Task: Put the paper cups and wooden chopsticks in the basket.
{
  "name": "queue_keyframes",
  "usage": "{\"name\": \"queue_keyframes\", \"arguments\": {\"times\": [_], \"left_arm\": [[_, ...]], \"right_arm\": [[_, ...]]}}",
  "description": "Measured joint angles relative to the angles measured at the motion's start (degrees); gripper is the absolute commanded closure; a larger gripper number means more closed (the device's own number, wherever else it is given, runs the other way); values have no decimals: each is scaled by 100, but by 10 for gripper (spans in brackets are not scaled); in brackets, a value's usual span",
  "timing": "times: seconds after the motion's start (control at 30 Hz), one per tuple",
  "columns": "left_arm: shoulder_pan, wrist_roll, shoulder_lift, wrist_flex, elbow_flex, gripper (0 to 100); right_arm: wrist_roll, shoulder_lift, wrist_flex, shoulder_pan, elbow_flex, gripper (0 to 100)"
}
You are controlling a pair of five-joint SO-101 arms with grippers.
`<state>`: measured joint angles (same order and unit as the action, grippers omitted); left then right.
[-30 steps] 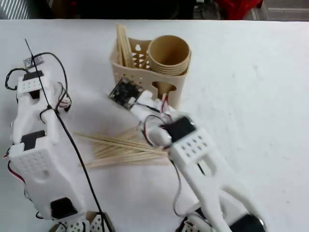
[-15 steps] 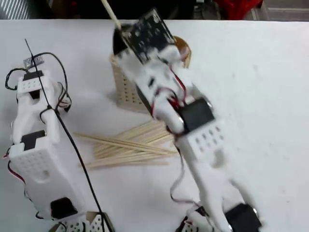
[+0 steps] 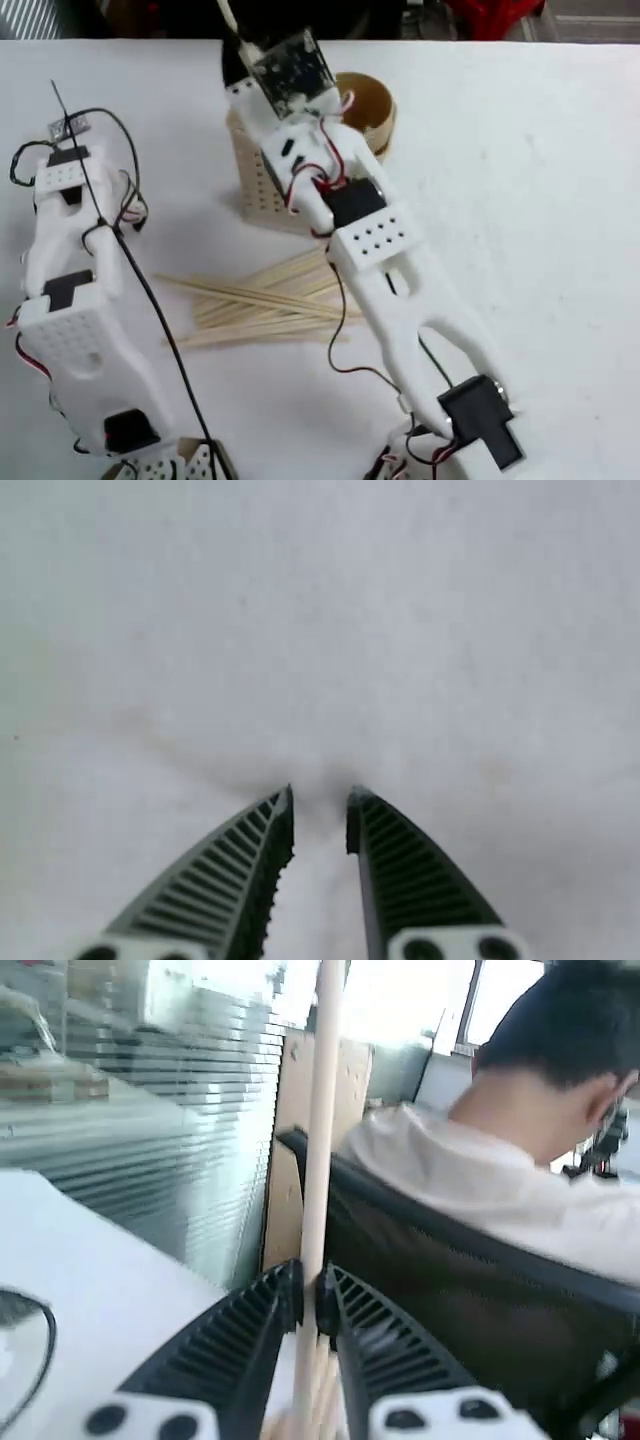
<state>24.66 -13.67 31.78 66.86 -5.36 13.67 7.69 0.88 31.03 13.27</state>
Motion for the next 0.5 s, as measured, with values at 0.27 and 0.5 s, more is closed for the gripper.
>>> {"name": "queue_keyframes", "arguments": {"times": [0.27,0.5], "left_arm": [[0,0,0,0,0,887],[0,0,0,0,0,887]], "right_arm": [[-35,149,167,-237,888,861],[-35,1354,1055,-202,1152,907]]}}
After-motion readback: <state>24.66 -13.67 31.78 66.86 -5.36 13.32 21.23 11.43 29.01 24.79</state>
